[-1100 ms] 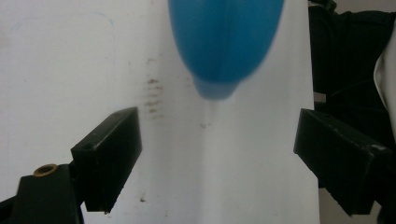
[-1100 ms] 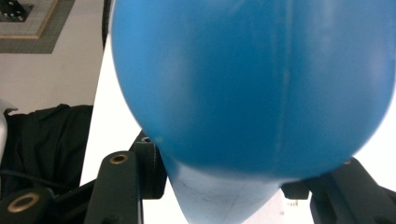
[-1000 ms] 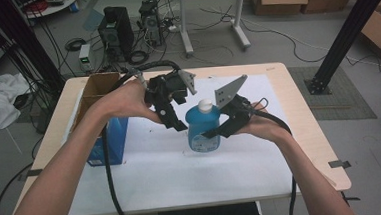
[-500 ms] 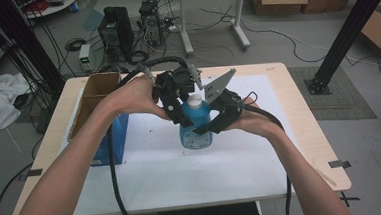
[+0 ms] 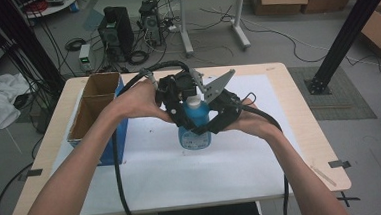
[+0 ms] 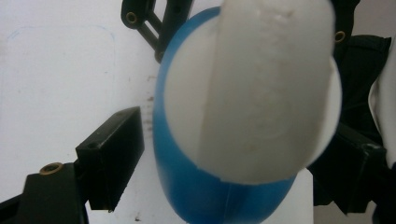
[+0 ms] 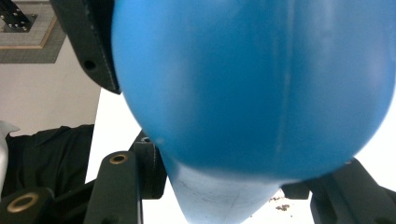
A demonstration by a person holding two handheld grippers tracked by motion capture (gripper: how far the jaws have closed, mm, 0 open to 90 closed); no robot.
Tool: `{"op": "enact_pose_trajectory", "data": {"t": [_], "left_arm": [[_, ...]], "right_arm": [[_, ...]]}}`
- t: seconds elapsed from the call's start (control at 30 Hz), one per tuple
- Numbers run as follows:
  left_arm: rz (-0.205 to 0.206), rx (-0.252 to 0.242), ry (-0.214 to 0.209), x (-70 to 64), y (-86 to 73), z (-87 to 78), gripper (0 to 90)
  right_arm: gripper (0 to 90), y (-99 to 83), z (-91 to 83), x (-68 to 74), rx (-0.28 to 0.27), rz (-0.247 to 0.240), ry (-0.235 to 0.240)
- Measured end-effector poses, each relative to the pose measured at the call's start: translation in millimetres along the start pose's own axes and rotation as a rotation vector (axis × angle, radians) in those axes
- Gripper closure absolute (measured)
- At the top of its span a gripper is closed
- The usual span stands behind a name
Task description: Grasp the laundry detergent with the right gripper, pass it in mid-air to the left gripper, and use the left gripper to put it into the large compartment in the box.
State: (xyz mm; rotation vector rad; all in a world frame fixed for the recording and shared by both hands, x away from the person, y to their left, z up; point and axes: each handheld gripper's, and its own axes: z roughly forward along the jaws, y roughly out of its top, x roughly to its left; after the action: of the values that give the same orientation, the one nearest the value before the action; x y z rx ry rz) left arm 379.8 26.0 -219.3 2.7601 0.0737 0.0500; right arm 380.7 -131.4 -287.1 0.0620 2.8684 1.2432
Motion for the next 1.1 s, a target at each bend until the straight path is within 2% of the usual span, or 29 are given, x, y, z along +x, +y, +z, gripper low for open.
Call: {"op": "enact_pose_trajectory", "data": {"t": [0.33,1.1], "left_arm": [[-0.009,-0.029,-0.002,-0.6,1.2,1.2,20.0],[-0.007,-0.039,-0.003,-1.9,2.6,2.0,27.6]], "right_arm": [[46.3,-0.7,1.2,0.8,-0.004,0.002,0.001],[46.2,-2.5,1.8,1.7,-0.007,0.012,-0.011]]}}
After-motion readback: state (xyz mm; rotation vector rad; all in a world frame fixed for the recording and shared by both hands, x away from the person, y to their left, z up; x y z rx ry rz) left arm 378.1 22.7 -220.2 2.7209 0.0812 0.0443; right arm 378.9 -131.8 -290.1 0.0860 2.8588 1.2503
